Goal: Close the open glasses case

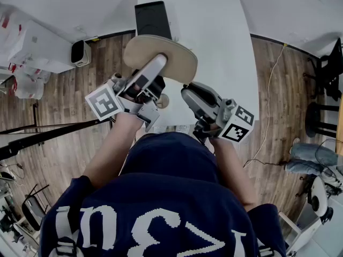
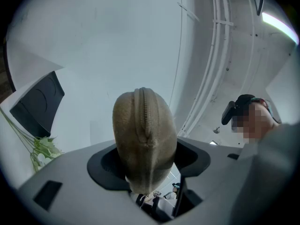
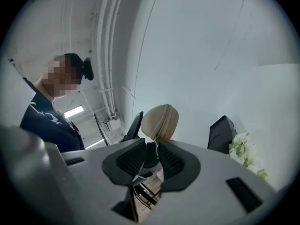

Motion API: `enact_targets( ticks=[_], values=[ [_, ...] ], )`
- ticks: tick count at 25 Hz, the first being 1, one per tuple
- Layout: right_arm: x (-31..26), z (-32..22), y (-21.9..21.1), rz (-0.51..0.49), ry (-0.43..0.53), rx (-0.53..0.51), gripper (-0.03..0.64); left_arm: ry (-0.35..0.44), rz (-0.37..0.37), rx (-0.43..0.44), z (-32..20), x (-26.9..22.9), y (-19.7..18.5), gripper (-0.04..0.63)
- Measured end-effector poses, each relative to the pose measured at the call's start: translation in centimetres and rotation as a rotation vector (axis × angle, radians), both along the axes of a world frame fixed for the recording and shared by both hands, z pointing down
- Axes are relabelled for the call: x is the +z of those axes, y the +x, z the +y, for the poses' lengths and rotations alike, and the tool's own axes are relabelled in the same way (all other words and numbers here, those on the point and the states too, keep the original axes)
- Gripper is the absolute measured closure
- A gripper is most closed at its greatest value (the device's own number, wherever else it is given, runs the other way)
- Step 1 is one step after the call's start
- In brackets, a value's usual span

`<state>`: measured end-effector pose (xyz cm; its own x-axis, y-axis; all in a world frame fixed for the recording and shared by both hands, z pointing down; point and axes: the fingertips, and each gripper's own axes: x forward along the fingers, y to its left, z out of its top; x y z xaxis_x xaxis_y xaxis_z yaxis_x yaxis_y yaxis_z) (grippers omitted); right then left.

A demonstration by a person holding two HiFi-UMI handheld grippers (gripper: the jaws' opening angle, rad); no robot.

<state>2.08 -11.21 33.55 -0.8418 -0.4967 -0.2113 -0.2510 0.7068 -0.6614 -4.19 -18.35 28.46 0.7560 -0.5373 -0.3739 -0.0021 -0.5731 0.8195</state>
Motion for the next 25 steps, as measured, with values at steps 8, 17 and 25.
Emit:
enact_targets(
  ticks=[8, 17, 25],
  values=[
    [-0.1, 0.0, 0.2, 0.102, 0.054, 0.063, 0.588, 0.009, -0.005, 0.007, 0.6, -1.1, 0.7, 0.314],
    [-1.1, 0.5, 1.3, 0.284, 0.167, 0.048, 0.592, 0.023, 0.001, 0.062, 1.5, -1.9, 0.8, 0.318],
    [-0.6, -1.6, 5.4, 0.38, 0.147, 0.111, 0.594, 0.025, -0.125, 0.203, 3.2, -0.2, 3.2, 0.318]
  ],
)
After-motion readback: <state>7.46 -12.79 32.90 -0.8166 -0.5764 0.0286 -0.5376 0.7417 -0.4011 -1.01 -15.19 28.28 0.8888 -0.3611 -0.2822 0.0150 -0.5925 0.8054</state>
